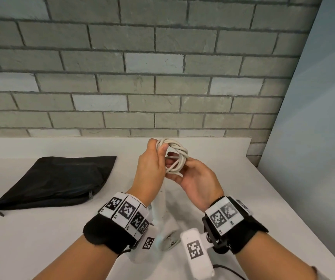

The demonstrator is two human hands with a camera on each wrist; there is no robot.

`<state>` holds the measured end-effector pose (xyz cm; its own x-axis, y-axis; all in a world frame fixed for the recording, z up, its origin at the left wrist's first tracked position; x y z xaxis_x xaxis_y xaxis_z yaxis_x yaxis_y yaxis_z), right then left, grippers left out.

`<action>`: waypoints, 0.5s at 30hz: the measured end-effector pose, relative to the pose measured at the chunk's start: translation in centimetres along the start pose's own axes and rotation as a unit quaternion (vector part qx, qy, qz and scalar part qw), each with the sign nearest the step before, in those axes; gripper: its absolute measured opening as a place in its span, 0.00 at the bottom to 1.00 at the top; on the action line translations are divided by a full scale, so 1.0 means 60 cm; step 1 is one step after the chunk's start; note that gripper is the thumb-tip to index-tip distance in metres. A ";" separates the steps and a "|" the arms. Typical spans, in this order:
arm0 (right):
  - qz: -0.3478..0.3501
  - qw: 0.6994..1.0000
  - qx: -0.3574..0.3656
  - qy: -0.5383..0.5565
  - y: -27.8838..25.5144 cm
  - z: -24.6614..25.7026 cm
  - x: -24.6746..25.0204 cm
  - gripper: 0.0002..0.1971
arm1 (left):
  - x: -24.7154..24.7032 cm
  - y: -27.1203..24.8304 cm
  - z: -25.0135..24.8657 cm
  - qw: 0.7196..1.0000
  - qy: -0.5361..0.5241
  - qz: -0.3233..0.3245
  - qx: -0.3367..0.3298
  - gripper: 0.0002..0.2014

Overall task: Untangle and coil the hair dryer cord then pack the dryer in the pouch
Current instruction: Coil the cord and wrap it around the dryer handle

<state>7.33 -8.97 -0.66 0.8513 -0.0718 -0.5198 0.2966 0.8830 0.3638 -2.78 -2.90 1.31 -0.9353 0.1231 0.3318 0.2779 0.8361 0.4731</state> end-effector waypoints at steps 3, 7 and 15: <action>0.010 1.000 -0.008 -0.002 -0.010 -0.003 -0.003 0.20 | -0.003 -0.003 -0.003 1.000 0.008 -0.009 0.004 0.09; -0.023 1.000 -0.003 -0.011 -0.009 -0.003 -0.008 0.12 | -0.009 0.000 -0.002 1.000 0.025 -0.012 -0.001 0.09; -0.045 0.998 0.003 0.043 -0.003 0.005 -0.009 0.11 | -0.009 -0.005 -0.004 0.999 0.029 0.006 -0.023 0.08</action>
<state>6.96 -9.24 -0.25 0.7807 -0.1102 -0.6151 0.3732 0.8717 0.3175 -2.29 -3.35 1.18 -0.9181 0.1002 0.3834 0.2991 0.8097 0.5048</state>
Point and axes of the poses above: each hand's wrist, its own y-axis towards the middle knuckle, its own x-axis out of the back of the hand, z = x × y, the point moved 1 cm from there along y, towards the middle knuckle, and after that the axes turned 12 degrees about x, right-handed, at the moved point
